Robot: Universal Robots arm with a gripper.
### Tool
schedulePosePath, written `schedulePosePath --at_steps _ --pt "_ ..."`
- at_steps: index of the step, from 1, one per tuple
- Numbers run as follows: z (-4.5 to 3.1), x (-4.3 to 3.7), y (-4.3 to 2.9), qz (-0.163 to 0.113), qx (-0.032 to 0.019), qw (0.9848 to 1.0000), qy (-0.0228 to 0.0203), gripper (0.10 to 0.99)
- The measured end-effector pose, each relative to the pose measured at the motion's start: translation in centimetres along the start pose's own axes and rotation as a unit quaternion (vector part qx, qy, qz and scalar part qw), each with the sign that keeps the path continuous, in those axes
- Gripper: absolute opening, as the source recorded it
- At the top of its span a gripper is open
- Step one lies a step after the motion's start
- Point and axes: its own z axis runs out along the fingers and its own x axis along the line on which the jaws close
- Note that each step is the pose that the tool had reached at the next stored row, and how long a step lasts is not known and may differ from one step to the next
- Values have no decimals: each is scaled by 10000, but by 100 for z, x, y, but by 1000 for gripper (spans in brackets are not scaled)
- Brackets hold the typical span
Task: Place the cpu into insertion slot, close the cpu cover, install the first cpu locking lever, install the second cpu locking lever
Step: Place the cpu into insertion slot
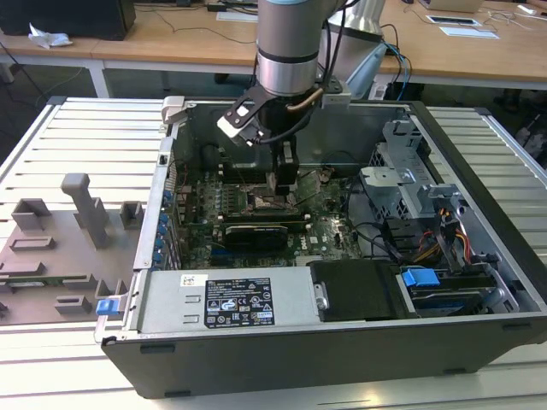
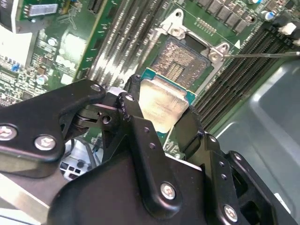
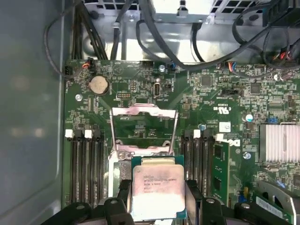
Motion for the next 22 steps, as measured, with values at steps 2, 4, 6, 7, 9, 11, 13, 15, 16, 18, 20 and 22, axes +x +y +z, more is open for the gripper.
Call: schedulePosePath --at_steps 2,4,6,7,9,11,13,15,16,18,20,22 --pt "11 57 -13 -1 1 10000 -13 541" --pt "24 68 -20 0 0 10000 -12 541" --pt "46 72 -32 -1 0 10000 -12 541" --pt "58 73 -36 -1 0 10000 -13 541" --pt "78 73 -40 -1 0 10000 -13 541" --pt "92 74 -45 0 0 10000 -13 541" --pt "114 74 -52 -1 0 10000 -13 541" --pt "134 74 -56 -2 0 10000 -13 541" --pt "152 75 -59 -1 0 10000 -12 541" --pt "176 75 -62 -1 0 10000 -13 541" --pt "206 78 -64 0 0 10000 -13 541" --pt "232 82 -72 0 0 10000 -13 541"
